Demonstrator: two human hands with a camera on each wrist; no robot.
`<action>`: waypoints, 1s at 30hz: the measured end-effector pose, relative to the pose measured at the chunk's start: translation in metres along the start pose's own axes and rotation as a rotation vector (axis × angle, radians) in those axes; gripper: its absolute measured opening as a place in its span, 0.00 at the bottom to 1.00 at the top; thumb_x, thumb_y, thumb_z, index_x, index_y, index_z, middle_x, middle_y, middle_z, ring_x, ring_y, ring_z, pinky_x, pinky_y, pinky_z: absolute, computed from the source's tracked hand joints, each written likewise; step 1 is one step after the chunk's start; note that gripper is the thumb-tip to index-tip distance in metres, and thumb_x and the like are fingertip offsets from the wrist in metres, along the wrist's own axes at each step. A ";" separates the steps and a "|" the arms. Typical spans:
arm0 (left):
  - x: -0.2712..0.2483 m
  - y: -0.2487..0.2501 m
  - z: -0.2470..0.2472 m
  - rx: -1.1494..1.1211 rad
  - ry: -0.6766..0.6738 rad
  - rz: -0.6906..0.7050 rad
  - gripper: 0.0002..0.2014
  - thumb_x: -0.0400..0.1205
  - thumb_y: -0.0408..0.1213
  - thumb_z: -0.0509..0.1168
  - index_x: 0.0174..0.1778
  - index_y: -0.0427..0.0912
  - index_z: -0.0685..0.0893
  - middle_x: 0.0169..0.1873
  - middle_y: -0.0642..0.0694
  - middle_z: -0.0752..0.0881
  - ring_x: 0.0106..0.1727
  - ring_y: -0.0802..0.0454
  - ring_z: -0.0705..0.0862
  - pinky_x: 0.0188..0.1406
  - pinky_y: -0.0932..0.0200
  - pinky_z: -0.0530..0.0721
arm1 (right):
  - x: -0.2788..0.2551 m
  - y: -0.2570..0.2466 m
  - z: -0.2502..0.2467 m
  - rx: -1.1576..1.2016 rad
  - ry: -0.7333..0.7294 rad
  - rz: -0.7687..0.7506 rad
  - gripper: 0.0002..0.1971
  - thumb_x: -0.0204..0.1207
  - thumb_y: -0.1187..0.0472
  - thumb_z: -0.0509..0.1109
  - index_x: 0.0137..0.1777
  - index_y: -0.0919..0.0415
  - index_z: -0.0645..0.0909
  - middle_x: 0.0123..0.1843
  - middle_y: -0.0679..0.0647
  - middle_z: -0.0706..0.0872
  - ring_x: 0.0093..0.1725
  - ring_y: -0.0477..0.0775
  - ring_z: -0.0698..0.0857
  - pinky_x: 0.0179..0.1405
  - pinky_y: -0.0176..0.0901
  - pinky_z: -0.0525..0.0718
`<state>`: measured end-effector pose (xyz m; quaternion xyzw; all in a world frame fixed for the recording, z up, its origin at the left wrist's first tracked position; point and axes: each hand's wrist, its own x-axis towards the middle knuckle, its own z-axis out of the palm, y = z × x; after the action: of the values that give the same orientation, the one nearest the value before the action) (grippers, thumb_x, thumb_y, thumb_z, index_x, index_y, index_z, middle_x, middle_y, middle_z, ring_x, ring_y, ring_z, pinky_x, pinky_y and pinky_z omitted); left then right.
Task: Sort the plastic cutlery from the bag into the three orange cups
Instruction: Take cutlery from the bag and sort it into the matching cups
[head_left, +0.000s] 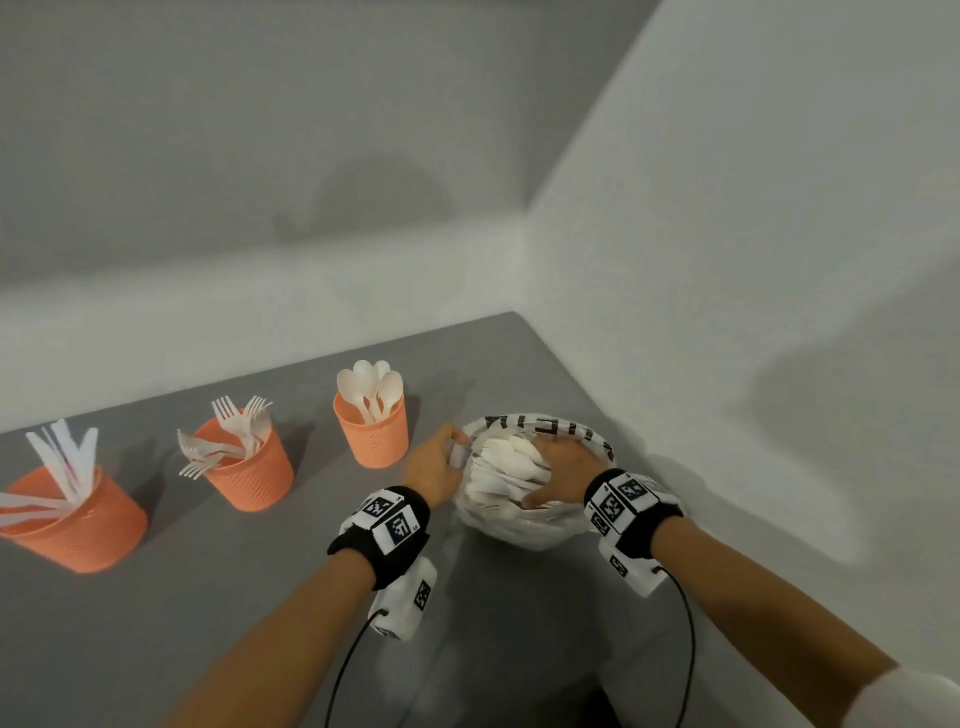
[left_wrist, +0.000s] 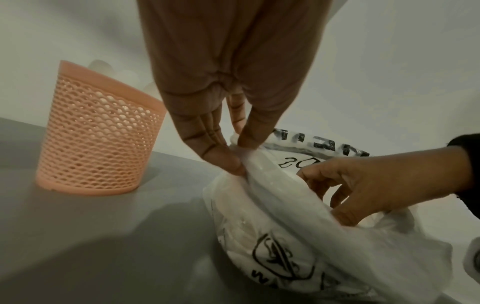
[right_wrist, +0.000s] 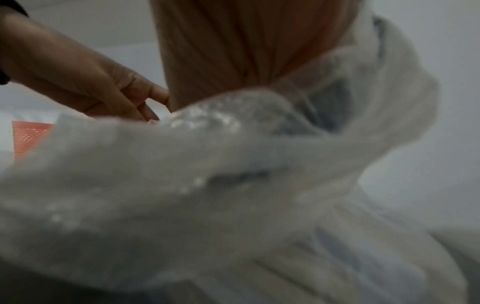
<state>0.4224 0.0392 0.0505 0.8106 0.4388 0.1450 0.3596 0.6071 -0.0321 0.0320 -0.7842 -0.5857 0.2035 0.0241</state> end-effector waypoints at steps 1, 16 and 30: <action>0.000 0.001 -0.001 -0.003 0.003 -0.005 0.14 0.78 0.25 0.60 0.60 0.37 0.75 0.26 0.54 0.70 0.32 0.52 0.72 0.39 0.61 0.70 | 0.000 0.000 -0.001 0.040 0.001 0.016 0.47 0.60 0.41 0.79 0.77 0.57 0.64 0.76 0.55 0.73 0.74 0.58 0.71 0.74 0.49 0.69; -0.001 0.001 -0.001 -0.027 -0.012 -0.026 0.15 0.78 0.24 0.61 0.59 0.40 0.76 0.32 0.44 0.77 0.33 0.50 0.74 0.32 0.67 0.73 | 0.000 0.001 0.002 0.201 -0.061 0.092 0.45 0.59 0.46 0.82 0.75 0.59 0.67 0.73 0.54 0.76 0.71 0.57 0.75 0.69 0.47 0.73; 0.002 -0.001 -0.006 -0.061 -0.025 -0.045 0.14 0.78 0.24 0.61 0.57 0.42 0.76 0.29 0.51 0.74 0.29 0.59 0.73 0.30 0.69 0.73 | 0.009 0.002 0.000 0.285 -0.136 0.070 0.33 0.60 0.51 0.82 0.65 0.59 0.77 0.60 0.54 0.84 0.60 0.57 0.82 0.58 0.43 0.77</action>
<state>0.4199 0.0442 0.0536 0.7910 0.4476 0.1403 0.3928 0.6112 -0.0246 0.0292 -0.7771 -0.5236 0.3377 0.0883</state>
